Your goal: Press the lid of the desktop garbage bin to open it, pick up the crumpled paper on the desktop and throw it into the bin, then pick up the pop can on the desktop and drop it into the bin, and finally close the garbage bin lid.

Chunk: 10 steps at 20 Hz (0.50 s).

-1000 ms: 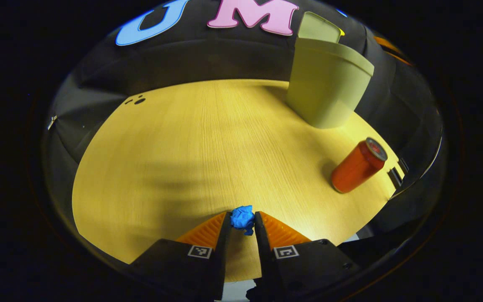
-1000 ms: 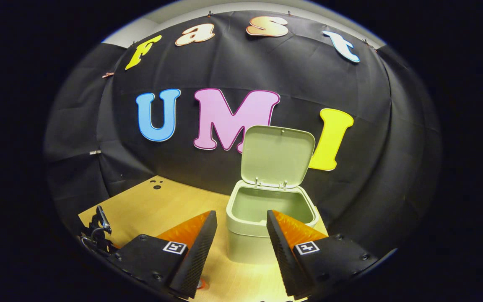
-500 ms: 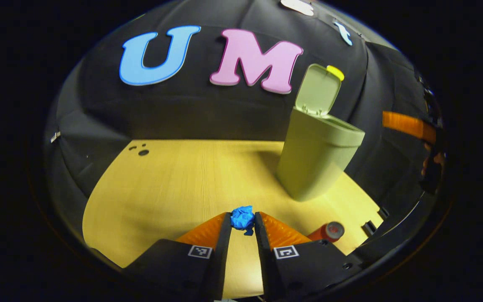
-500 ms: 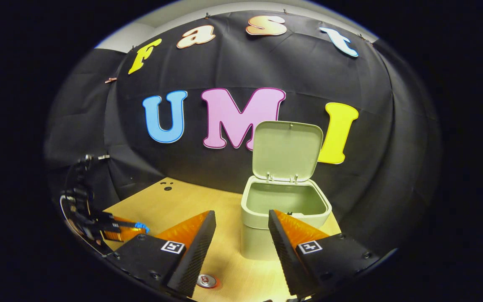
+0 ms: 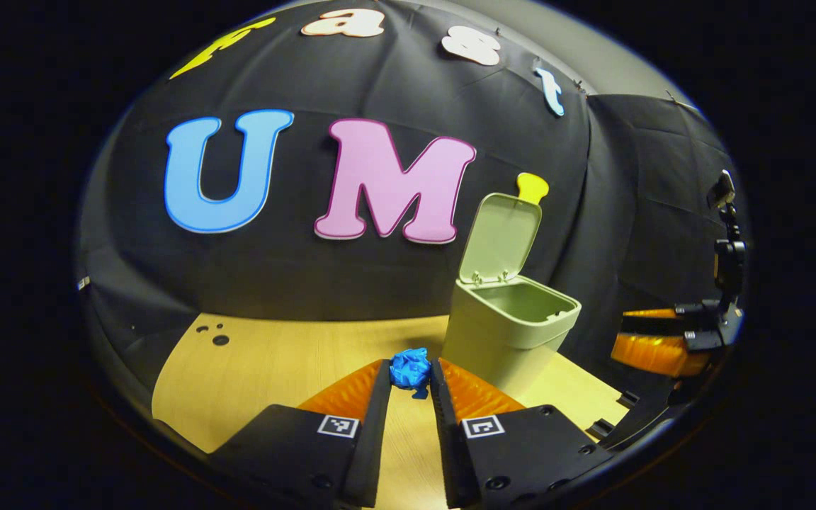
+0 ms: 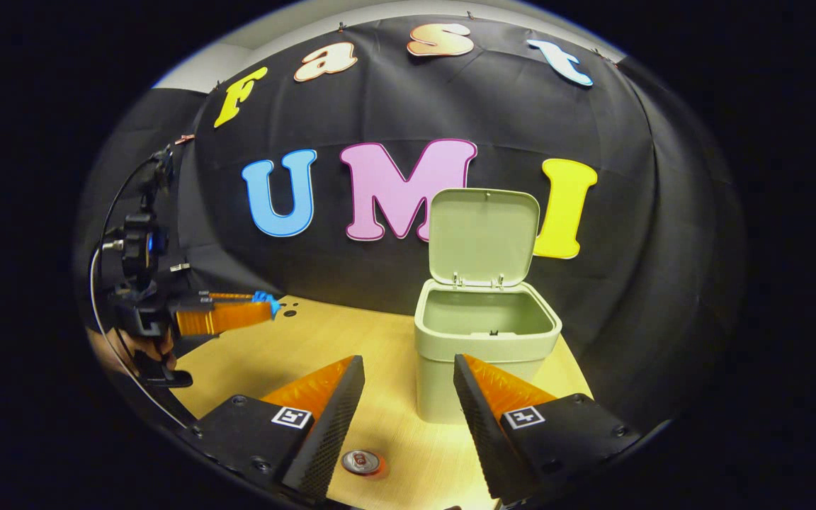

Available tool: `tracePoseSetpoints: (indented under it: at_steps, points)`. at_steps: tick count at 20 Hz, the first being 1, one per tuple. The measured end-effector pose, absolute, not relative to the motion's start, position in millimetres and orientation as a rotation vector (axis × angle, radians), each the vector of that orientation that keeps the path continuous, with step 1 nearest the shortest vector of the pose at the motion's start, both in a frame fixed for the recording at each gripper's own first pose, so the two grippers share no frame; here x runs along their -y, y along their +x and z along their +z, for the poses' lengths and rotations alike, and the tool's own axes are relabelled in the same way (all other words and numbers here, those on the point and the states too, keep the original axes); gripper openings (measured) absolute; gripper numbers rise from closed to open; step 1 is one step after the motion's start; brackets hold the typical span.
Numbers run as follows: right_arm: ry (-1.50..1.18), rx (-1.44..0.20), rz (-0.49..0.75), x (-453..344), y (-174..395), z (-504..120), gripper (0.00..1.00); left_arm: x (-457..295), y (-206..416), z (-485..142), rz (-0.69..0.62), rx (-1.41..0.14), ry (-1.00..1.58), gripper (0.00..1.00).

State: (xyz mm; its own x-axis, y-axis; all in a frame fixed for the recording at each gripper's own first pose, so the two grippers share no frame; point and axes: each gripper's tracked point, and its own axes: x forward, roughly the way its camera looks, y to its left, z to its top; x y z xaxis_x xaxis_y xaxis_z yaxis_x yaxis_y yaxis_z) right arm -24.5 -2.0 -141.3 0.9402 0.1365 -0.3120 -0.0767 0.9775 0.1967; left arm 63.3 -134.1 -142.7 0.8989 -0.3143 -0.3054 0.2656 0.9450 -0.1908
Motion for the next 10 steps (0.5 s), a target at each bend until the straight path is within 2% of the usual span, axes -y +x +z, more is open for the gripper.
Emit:
tracePoseSetpoints:
  at_steps: [10]
  points:
    - [0.193, -0.437, 0.148, -26.9, -59.4, -180.3, 0.86, 207.4, 115.1, -93.7, -0.501, -0.206, -0.112, 0.39]
